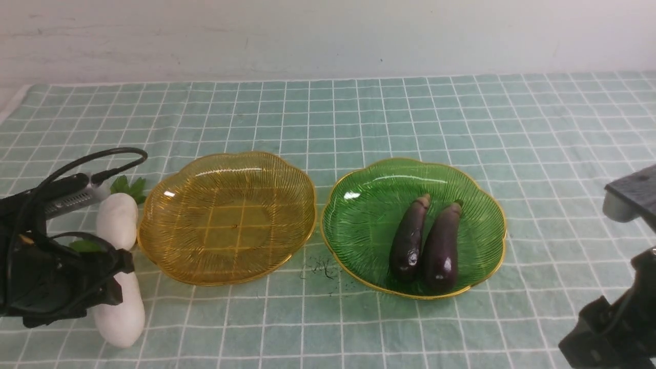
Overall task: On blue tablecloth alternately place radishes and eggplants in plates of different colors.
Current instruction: 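Pick up the white radish and place it in the left plate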
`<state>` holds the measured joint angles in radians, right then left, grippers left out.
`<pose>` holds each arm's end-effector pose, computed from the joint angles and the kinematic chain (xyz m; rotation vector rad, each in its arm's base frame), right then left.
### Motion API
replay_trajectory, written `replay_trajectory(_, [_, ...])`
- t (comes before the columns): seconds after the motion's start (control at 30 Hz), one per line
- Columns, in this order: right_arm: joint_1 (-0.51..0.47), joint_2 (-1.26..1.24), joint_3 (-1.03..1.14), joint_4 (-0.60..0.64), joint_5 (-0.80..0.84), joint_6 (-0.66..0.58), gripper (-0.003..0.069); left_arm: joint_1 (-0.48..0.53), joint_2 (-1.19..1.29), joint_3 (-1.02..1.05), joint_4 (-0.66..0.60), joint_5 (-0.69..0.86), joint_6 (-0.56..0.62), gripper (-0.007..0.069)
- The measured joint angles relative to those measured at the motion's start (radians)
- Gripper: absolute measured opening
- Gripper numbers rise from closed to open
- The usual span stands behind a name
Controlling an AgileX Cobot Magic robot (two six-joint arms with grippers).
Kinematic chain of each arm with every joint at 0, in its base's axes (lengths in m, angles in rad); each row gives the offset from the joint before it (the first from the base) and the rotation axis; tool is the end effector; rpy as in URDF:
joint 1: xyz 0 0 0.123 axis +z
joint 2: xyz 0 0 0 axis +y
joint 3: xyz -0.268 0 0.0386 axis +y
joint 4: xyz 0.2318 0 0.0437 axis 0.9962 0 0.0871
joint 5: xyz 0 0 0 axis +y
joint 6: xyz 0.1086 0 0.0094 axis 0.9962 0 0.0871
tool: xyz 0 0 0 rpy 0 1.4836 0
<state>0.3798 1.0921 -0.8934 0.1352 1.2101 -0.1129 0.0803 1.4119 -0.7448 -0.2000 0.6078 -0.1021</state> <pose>0.1561 0.0771 0.2710 -0.6629 2.8263 0.2392 0.2464 0.0074 0.1845 -0.4451 2.7181 -0.2071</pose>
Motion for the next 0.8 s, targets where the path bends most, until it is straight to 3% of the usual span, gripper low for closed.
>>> replay_trajectory(0.23, [0.000,0.000,0.000,0.000,-0.006,0.000,0.0547,0.001,0.095,-0.026,0.001,0.010,0.000,0.0385])
replay_trajectory(0.4, [0.000,0.000,0.000,0.000,-0.008,0.000,0.0547,0.001,0.163,-0.029,0.001,0.017,0.000,0.0476])
replay_trajectory(0.6, [0.000,0.000,0.001,0.000,-0.008,0.000,0.0547,0.001,0.176,-0.034,0.027,0.046,0.000,0.0444])
replay_trajectory(0.8, [0.000,0.000,0.001,0.000,-0.013,-0.002,0.0547,0.001,0.136,-0.123,0.134,0.280,0.000,0.0436])
